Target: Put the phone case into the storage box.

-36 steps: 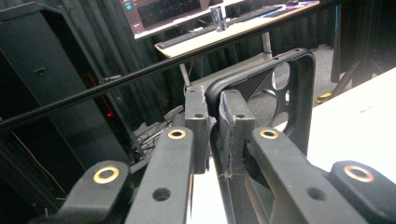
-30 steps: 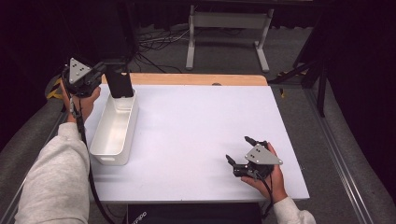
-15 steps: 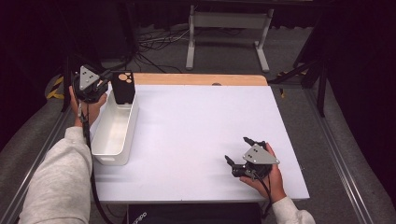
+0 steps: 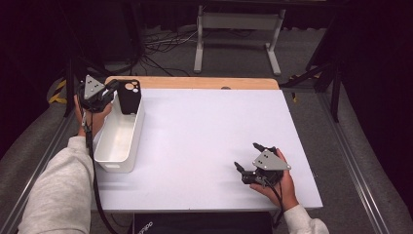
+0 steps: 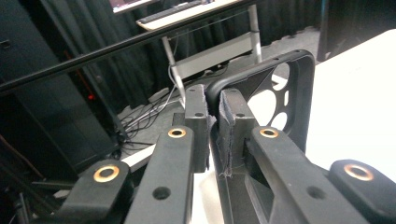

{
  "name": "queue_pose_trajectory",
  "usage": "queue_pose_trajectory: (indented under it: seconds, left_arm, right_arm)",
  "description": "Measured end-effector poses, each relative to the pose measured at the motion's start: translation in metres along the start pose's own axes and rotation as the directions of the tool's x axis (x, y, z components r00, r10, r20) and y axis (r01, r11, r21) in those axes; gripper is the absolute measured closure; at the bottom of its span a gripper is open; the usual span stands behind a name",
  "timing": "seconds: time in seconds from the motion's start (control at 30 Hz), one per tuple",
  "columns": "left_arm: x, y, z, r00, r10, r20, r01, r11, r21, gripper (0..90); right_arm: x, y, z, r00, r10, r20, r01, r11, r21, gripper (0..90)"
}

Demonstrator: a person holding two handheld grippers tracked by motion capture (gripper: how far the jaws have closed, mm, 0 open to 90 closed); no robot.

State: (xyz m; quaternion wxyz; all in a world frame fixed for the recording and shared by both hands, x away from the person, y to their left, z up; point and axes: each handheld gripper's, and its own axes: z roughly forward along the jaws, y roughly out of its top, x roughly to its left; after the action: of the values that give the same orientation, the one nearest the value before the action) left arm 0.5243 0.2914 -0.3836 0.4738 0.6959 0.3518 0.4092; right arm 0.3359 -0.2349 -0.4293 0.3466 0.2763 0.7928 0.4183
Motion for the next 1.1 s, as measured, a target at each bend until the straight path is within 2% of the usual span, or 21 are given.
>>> queue_pose_trajectory:
  seconds: [0.07, 0.2, 0.37, 0.53, 0.67, 0.73, 1.1]
  left_arm:
    - [0.0012, -0.0026, -0.0016, 0.9998, -0.018, 0.010, 0.018, 0.9998, -0.008, 83.5]
    - [0.0023, -0.0042, -0.0024, 0.9995, -0.029, 0.010, 0.029, 0.9995, -0.008, 83.3]
    - [0.0019, -0.0041, -0.0028, 0.9995, -0.029, 0.014, 0.029, 0.9995, -0.009, 82.6]
    - [0.0015, -0.0025, -0.0030, 0.9998, -0.006, 0.018, 0.006, 1.0000, 0.007, 77.8]
    - [0.0038, -0.0035, -0.0031, 1.0000, 0.002, 0.002, -0.002, 0.9998, 0.019, 75.1]
    - [0.0047, -0.0043, -0.0032, 0.9999, -0.011, 0.006, 0.011, 0.9997, 0.020, 75.0]
    - [0.0065, -0.0055, -0.0016, 0.9998, -0.019, 0.007, 0.019, 0.9995, 0.026, 73.1]
  right_arm:
    - [-0.0001, 0.0000, 0.0008, 1.0000, 0.001, 0.000, -0.001, 1.000, 0.001, 13.6]
    - [0.0010, 0.0007, 0.0016, 1.0000, -0.002, -0.001, 0.002, 1.000, 0.003, 13.5]
    - [0.0008, 0.0012, 0.0004, 1.0000, 0.001, 0.001, -0.001, 1.000, 0.001, 13.5]
    - [0.0005, 0.0018, 0.0007, 1.0000, -0.008, 0.000, 0.008, 1.000, 0.000, 14.5]
    - [0.0002, 0.0020, 0.0006, 1.0000, -0.008, -0.002, 0.008, 1.000, 0.000, 14.7]
    - [0.0002, 0.0022, 0.0005, 1.0000, -0.008, 0.000, 0.008, 1.000, 0.000, 14.7]
    - [0.0003, 0.0016, 0.0008, 0.9999, -0.010, -0.012, 0.010, 1.000, 0.010, 15.2]
